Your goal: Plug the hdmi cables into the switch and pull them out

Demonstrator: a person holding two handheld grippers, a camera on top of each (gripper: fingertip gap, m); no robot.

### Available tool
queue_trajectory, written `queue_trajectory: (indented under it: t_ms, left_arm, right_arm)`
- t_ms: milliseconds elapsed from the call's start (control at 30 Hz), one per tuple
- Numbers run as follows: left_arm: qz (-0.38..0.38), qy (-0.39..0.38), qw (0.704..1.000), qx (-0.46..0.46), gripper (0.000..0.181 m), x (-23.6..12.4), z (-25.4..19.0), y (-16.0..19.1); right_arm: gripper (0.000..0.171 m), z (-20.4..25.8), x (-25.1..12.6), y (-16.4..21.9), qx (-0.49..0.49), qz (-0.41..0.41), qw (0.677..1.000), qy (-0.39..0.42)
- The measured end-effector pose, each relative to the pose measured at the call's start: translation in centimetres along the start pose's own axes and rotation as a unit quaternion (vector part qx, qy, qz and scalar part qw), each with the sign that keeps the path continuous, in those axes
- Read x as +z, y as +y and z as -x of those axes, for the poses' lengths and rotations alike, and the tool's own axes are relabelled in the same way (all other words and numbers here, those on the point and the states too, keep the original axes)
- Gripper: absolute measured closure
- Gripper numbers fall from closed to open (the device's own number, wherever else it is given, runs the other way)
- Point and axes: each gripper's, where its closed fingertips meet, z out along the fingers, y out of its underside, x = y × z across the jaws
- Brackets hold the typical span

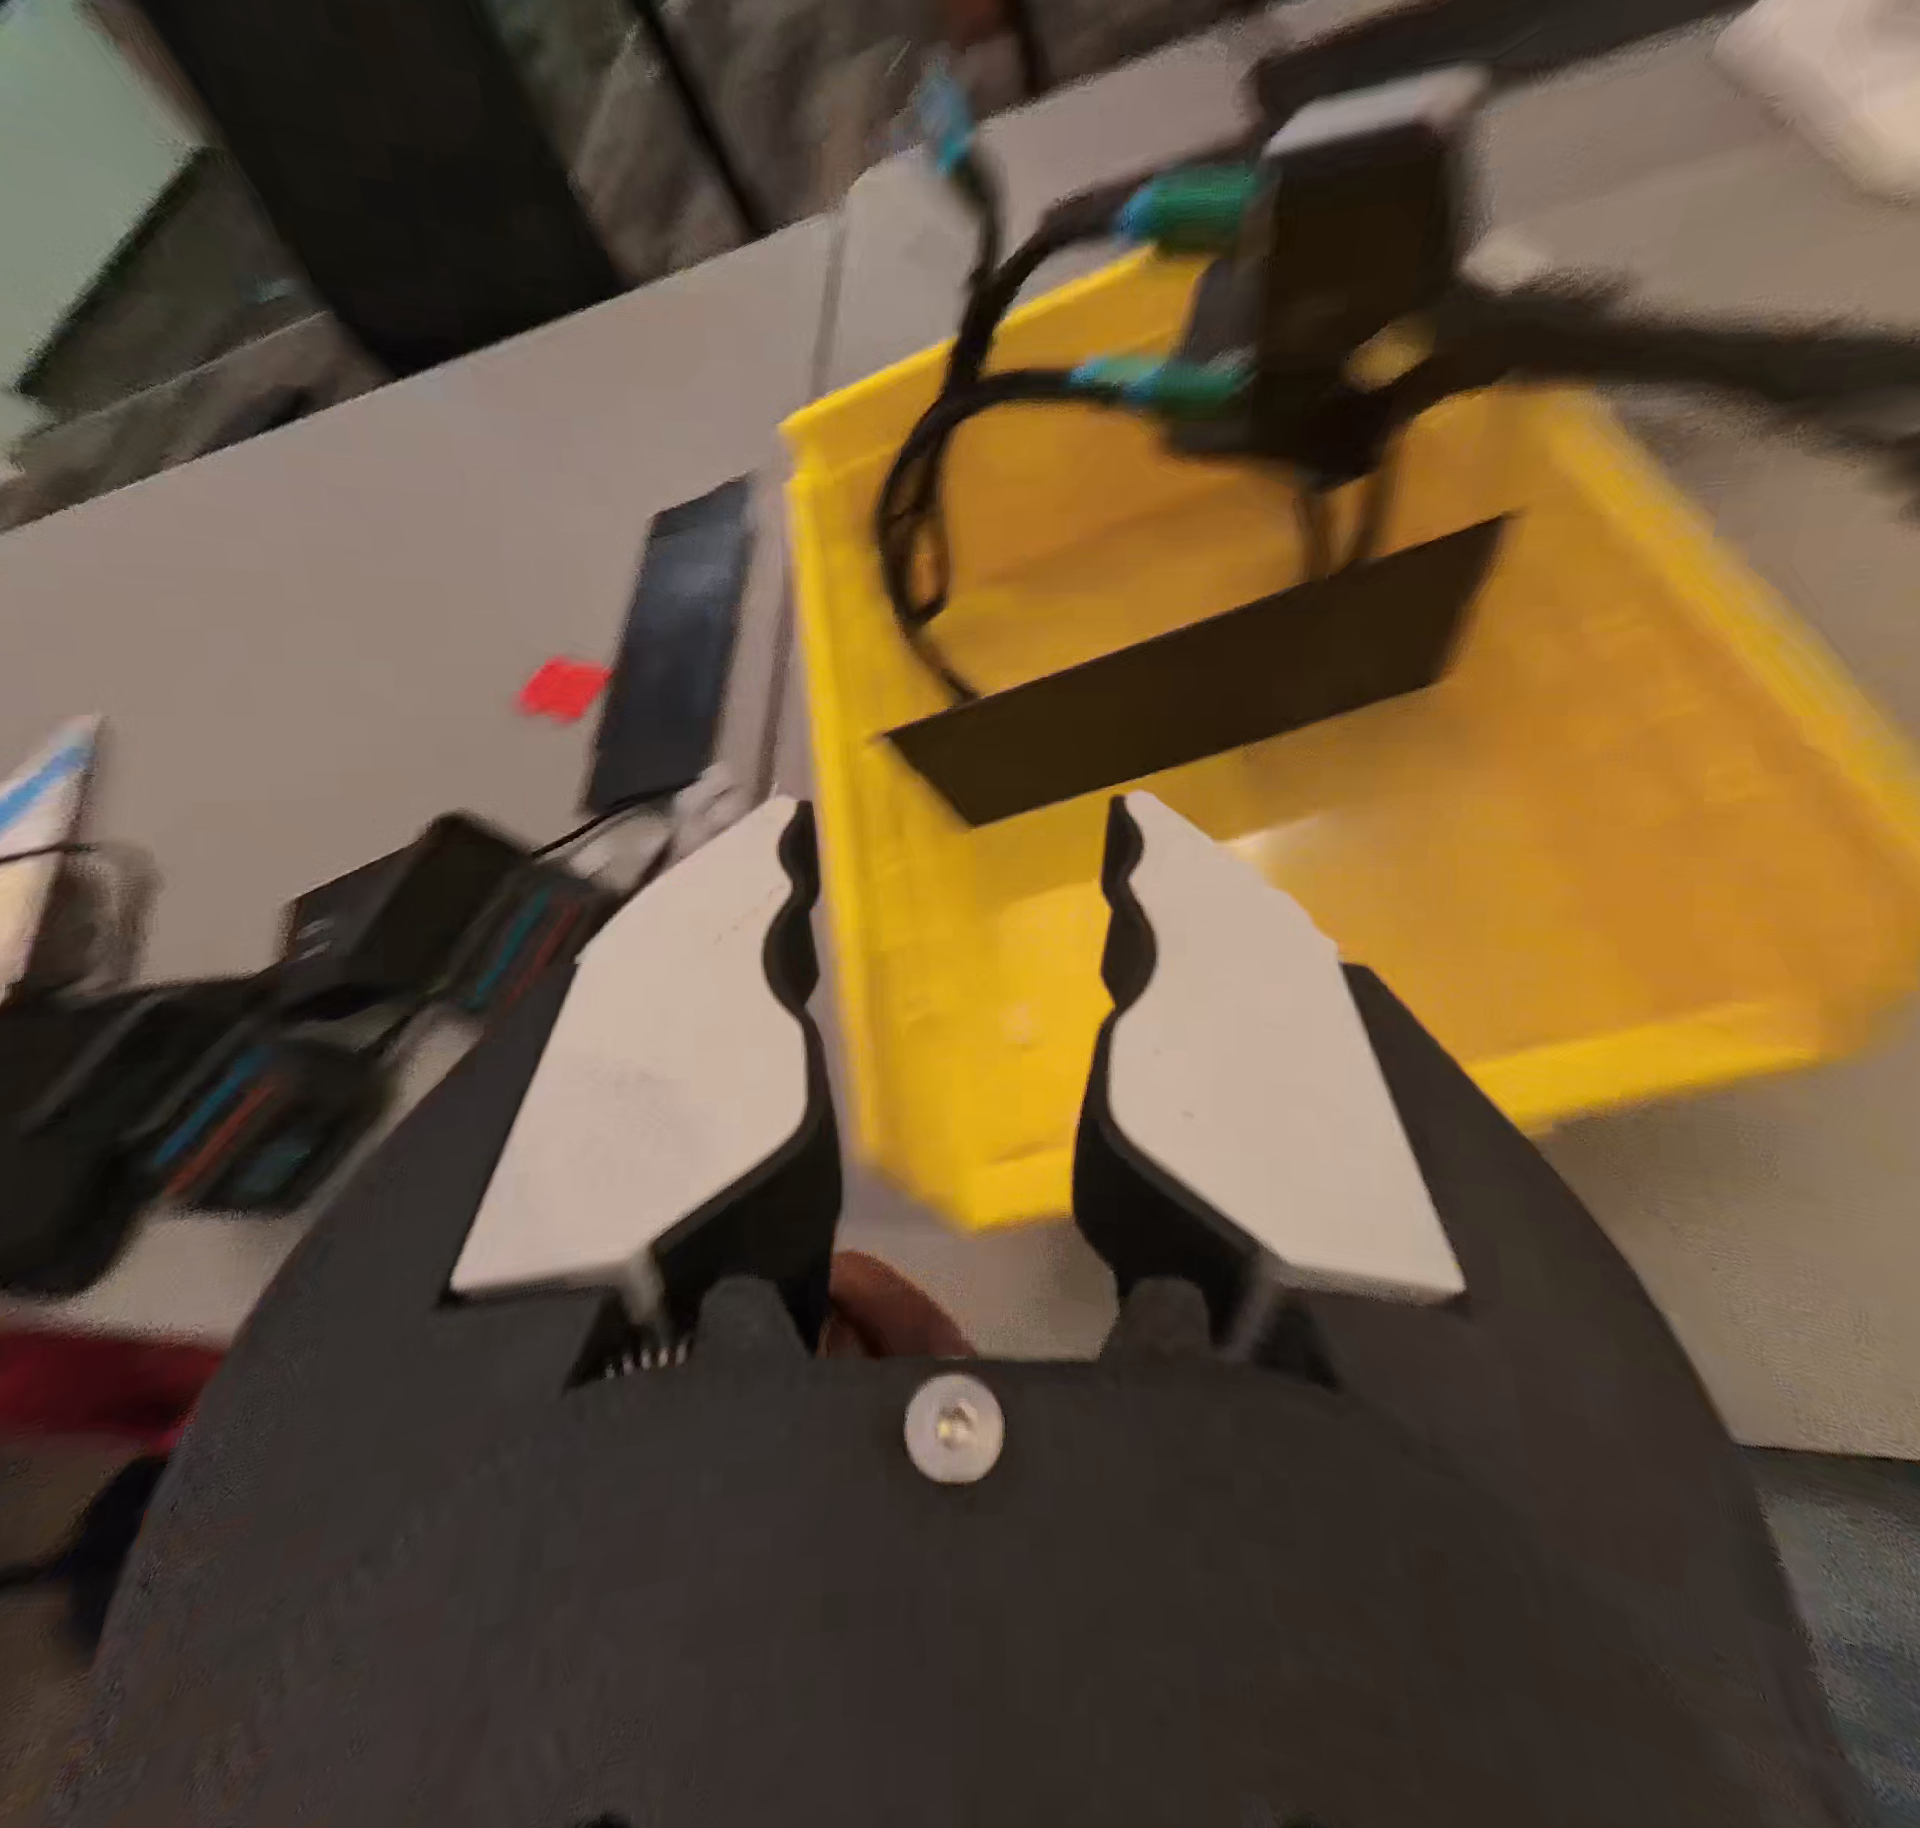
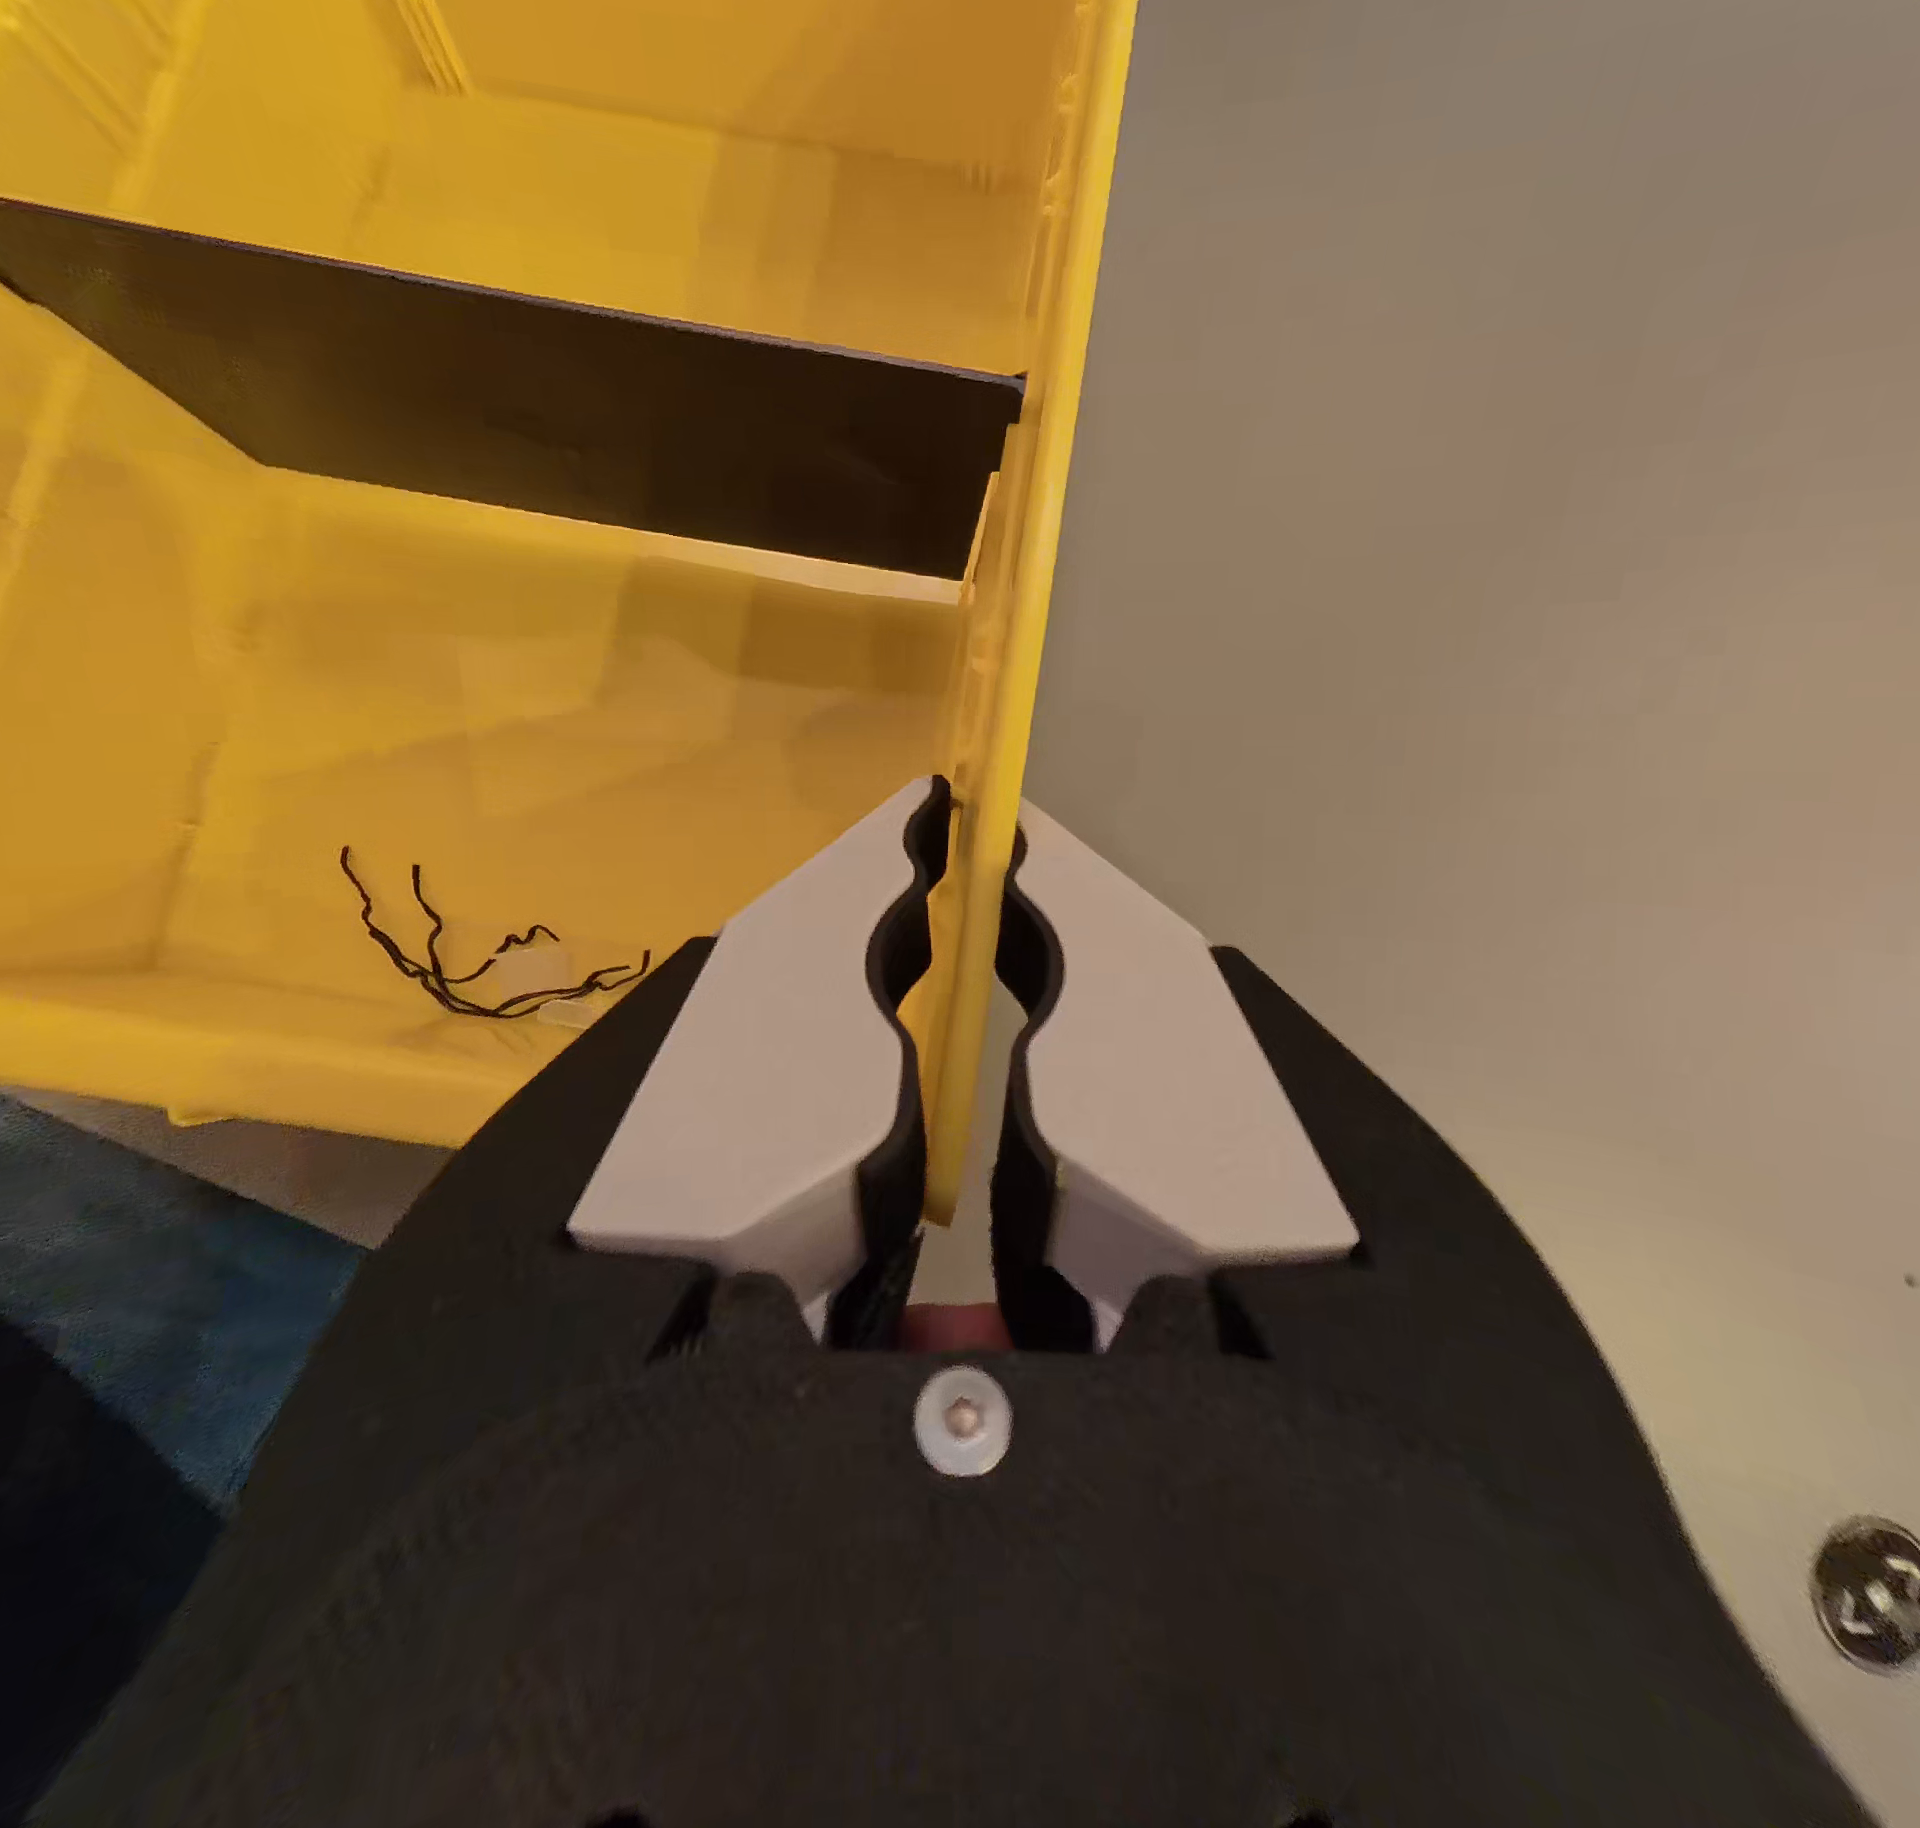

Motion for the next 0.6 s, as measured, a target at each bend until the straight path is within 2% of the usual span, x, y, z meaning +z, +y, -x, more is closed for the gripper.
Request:
queue_trajectory:
  t_ms: [100, 300, 500, 600]
  left_arm:
    - [0.051, -0.047, 0.997, 0.015, 0.126, 1.5, 3.1, 3.5]
    - [0.076, -0.129, 0.987, 0.054, 0.129, 2.9, 5.1, 5.4]
    - [0.097, -0.114, 0.988, 0.040, 0.124, 3.6, 5.0, 6.8]
    - [0.099, -0.097, 0.990, 0.030, 0.132, 3.7, 4.7, 6.9]
  right_arm:
    - [0.168, -2.2, -0.5, 0.9, 0.018, 0.002, 1.000, 0.022]
    - [0.167, -5.4, -1.3, 2.3, 0.044, 0.006, 0.997, 0.058]
    - [0.167, -6.7, -1.5, 2.7, 0.053, 0.006, 0.997, 0.063]
    - [0.167, -6.8, -1.4, 2.7, 0.055, 0.007, 0.997, 0.062]
